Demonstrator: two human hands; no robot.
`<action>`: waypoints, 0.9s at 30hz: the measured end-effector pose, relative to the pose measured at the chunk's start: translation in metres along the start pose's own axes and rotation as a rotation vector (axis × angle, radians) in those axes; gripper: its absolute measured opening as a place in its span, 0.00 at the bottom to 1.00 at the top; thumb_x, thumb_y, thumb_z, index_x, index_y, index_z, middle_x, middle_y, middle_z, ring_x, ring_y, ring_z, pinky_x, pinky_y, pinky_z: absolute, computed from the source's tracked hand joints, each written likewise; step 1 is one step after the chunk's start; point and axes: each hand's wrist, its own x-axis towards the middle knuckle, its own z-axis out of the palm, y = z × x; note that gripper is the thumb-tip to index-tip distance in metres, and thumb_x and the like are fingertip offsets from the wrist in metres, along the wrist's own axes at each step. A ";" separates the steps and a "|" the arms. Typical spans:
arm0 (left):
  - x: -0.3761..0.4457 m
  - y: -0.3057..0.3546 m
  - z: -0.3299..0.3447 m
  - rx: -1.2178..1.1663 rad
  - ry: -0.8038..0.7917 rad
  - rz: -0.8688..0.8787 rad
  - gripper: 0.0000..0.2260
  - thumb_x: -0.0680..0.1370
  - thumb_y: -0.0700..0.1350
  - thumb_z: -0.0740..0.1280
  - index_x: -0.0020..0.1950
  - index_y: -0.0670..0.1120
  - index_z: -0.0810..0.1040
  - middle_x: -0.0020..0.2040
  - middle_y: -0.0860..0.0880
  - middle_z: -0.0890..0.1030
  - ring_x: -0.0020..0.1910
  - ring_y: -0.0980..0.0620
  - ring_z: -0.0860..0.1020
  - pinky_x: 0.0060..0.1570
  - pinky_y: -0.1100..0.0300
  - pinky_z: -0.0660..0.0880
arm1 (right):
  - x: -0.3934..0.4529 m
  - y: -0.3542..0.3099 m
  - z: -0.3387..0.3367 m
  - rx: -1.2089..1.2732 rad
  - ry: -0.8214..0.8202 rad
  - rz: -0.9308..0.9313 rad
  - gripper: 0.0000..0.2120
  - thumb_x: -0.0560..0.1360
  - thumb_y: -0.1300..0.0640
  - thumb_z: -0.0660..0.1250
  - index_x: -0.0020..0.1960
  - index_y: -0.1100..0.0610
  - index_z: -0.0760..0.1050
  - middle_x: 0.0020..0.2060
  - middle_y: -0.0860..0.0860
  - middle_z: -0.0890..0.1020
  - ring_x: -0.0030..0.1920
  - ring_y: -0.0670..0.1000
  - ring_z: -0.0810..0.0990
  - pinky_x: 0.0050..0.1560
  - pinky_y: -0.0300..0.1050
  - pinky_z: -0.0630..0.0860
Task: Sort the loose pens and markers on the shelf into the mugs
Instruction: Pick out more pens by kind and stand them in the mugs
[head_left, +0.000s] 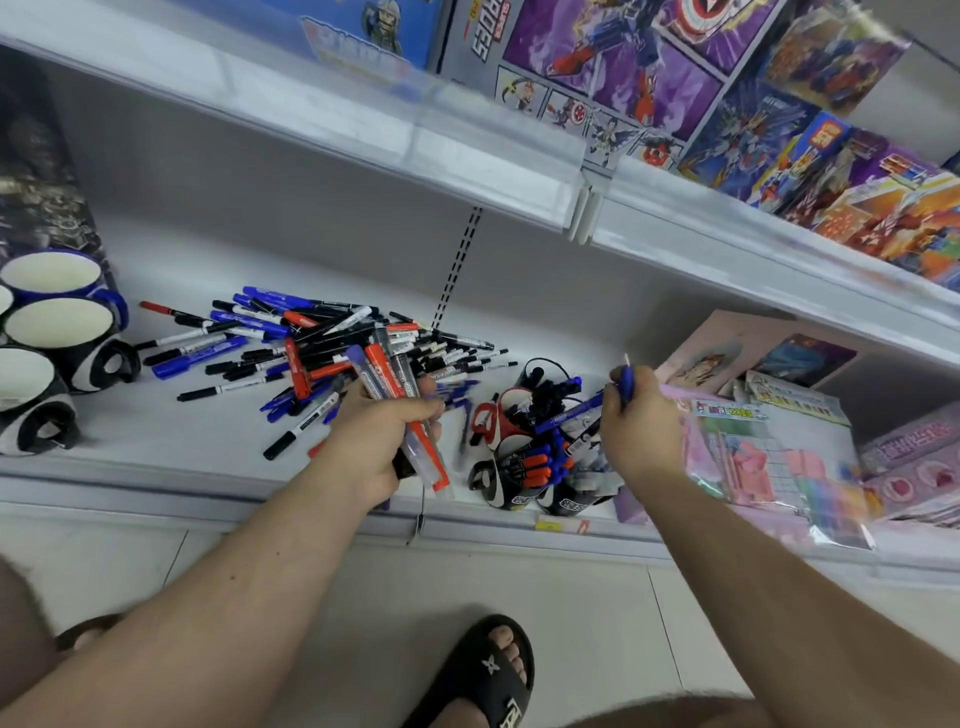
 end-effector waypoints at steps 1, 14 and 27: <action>0.001 -0.002 0.000 0.000 0.008 0.001 0.20 0.73 0.27 0.68 0.64 0.37 0.76 0.46 0.47 0.83 0.36 0.53 0.82 0.35 0.59 0.80 | 0.001 0.007 0.014 -0.009 0.006 0.019 0.06 0.81 0.57 0.59 0.56 0.56 0.72 0.38 0.55 0.76 0.38 0.59 0.76 0.39 0.46 0.69; 0.022 -0.006 0.000 -0.122 0.038 -0.045 0.15 0.74 0.28 0.67 0.60 0.38 0.77 0.50 0.41 0.81 0.34 0.52 0.81 0.36 0.59 0.80 | -0.021 0.045 0.123 -0.363 -0.172 0.023 0.12 0.83 0.52 0.57 0.61 0.57 0.71 0.52 0.58 0.81 0.48 0.64 0.80 0.39 0.50 0.69; 0.026 -0.013 -0.003 -0.093 0.054 -0.094 0.09 0.74 0.30 0.69 0.49 0.43 0.81 0.38 0.49 0.83 0.35 0.55 0.83 0.36 0.59 0.79 | -0.016 0.065 0.125 -0.714 -0.505 -0.106 0.29 0.81 0.57 0.56 0.80 0.45 0.52 0.80 0.42 0.48 0.73 0.57 0.66 0.55 0.52 0.77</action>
